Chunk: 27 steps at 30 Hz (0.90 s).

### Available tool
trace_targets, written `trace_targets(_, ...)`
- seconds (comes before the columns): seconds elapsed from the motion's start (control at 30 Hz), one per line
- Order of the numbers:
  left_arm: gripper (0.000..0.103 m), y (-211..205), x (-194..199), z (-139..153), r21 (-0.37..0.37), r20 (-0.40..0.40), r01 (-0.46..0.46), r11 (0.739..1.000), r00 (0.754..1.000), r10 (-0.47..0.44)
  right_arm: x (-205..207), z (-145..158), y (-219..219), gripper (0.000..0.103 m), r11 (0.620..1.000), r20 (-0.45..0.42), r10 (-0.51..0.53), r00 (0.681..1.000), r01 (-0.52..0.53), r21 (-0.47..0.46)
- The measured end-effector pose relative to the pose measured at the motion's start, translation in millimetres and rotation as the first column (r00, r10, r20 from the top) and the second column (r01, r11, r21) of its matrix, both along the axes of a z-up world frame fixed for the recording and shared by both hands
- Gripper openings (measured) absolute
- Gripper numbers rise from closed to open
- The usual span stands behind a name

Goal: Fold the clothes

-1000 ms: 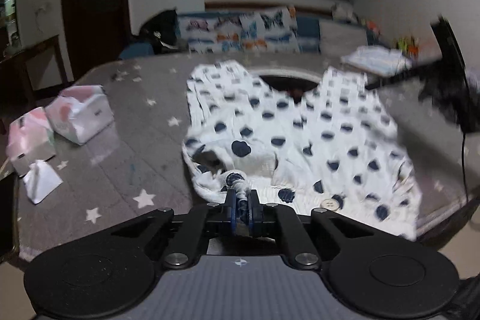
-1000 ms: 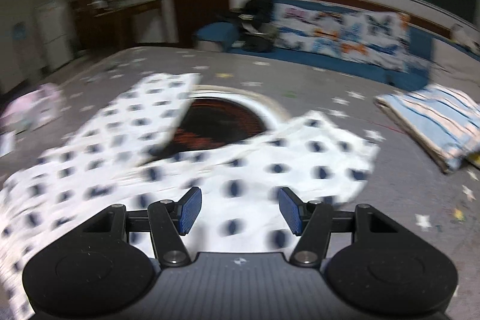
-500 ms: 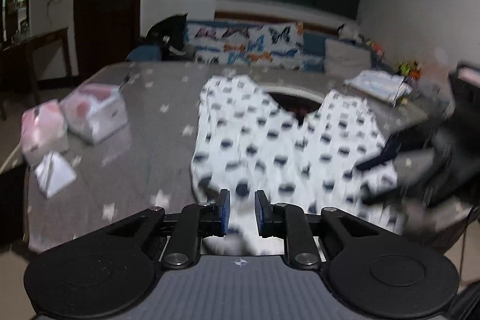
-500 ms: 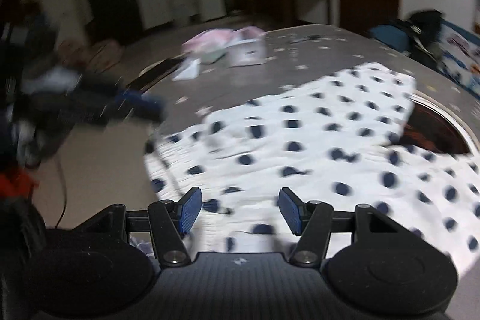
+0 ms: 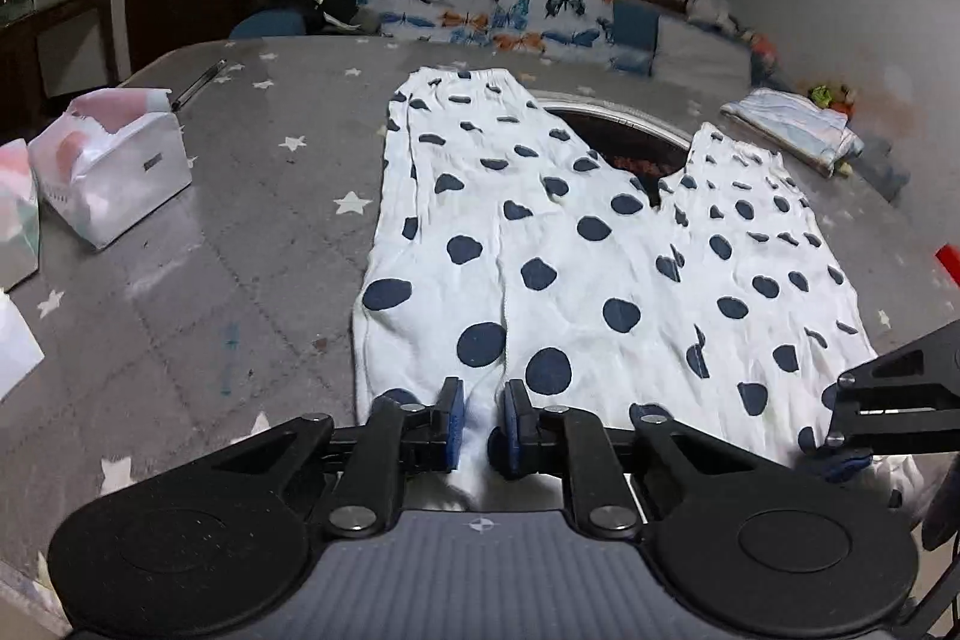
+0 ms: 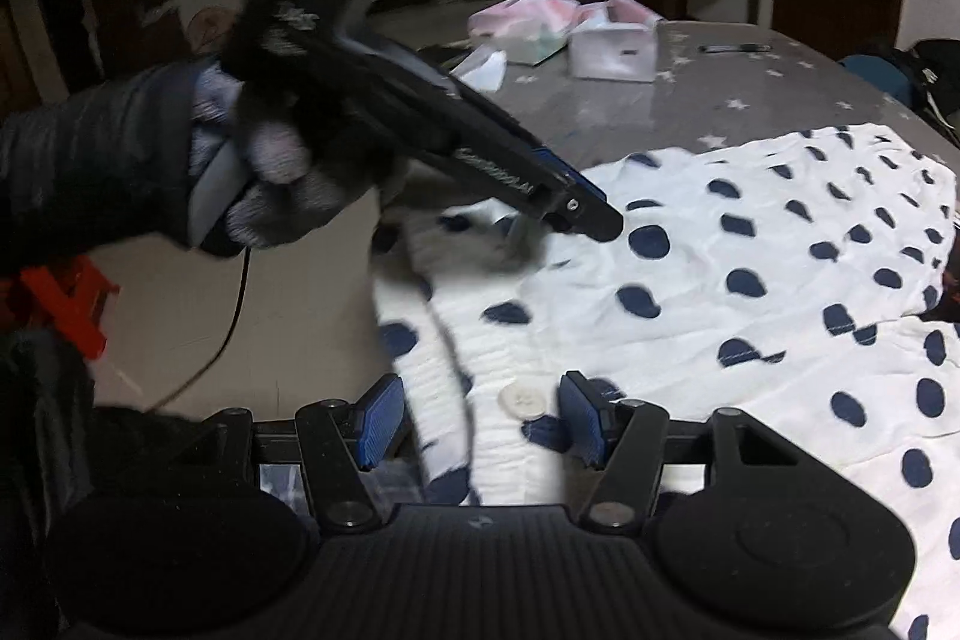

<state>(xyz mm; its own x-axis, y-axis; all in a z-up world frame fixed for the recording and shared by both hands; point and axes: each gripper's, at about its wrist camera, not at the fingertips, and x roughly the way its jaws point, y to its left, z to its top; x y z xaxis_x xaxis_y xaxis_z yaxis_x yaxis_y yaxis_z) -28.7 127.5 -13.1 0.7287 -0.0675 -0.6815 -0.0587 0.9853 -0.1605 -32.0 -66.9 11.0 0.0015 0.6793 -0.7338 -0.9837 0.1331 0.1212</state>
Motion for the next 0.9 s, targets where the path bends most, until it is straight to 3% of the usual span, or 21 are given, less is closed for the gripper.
trace_targets(0.17,0.018,0,-11,13,0.025,0.055,-0.006,1.000,0.998,0.004,1,7,-7,0.059,1.000,-0.012,-0.003,1.000,0.003,0.022)
trace_targets(0.33,0.018,-4,-6,5,0.069,0.005,0.022,0.997,1.000,-0.022,1,2,-10,0.060,1.000,-0.035,-0.002,0.999,0.002,0.017)
trace_targets(0.43,0.018,-11,-12,15,0.080,0.028,0.033,0.996,0.999,-0.036,3,11,-20,0.060,0.999,-0.026,-0.029,0.999,0.030,0.039)
trace_targets(0.57,0.034,-36,-26,30,0.096,0.068,0.107,0.990,0.991,-0.113,19,31,-50,0.060,0.988,-0.002,-0.138,0.990,0.138,0.074)
trace_targets(0.7,0.046,-72,-38,35,0.093,0.083,0.218,0.972,0.971,-0.225,43,43,-82,0.060,0.951,0.042,-0.302,0.952,0.298,0.080)
trace_targets(0.9,0.055,-140,-47,31,0.083,0.082,0.427,0.900,0.897,-0.434,86,42,-120,0.060,0.855,0.084,-0.519,0.850,0.515,0.065)
